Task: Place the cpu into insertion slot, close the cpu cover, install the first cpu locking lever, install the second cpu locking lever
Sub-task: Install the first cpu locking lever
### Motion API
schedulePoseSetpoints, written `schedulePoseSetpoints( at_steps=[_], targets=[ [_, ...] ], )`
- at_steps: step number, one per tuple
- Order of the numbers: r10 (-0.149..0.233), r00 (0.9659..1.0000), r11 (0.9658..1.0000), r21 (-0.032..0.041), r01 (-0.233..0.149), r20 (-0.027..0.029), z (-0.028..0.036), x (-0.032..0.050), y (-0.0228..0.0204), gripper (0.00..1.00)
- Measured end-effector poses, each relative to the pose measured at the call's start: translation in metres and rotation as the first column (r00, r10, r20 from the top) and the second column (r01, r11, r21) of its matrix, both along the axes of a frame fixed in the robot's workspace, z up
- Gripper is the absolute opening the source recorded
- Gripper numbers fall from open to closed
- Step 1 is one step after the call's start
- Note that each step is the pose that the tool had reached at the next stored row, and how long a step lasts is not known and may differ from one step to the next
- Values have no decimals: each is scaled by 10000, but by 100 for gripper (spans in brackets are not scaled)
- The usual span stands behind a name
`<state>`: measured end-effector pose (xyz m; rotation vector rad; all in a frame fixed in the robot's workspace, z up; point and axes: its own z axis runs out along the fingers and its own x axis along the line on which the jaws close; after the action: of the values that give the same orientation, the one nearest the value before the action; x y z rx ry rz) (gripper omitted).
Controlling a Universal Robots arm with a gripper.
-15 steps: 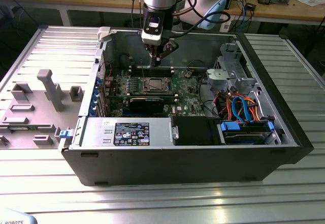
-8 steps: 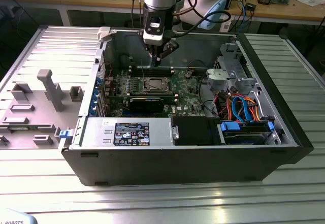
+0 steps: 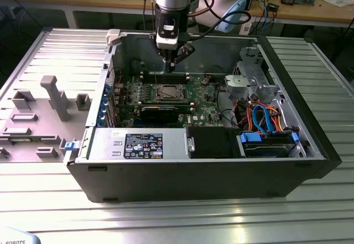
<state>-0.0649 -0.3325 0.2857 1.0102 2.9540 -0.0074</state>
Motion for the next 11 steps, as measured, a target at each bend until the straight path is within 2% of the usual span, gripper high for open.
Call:
schedulePoseSetpoints(
  at_steps=[2, 3, 5, 6, 8, 9, 10, 11],
  targets=[
    [1, 10000, 10000, -1, -1, 21, 0, 0, -1, 11],
    [-1, 10000, 10000, -2, 1, 80, -1, -3, -2, 11],
    [3, 9996, 10000, -2, -3, 279, -3, -12, -4, 11],
    [22, 9995, 10000, 7, -22, 316, -7, -13, -5, 11],
    [128, 9994, 9999, 21, -129, 329, -7, -16, -8, 11],
    [414, 9986, 9991, 22, -415, 331, -8, -16, -7, 11],
    [826, 9960, 9966, 23, -827, 331, -9, -17, -8, 11],
    [1235, 9918, 9923, 21, -1236, 331, -9, -17, -8, 11]
  ],
)
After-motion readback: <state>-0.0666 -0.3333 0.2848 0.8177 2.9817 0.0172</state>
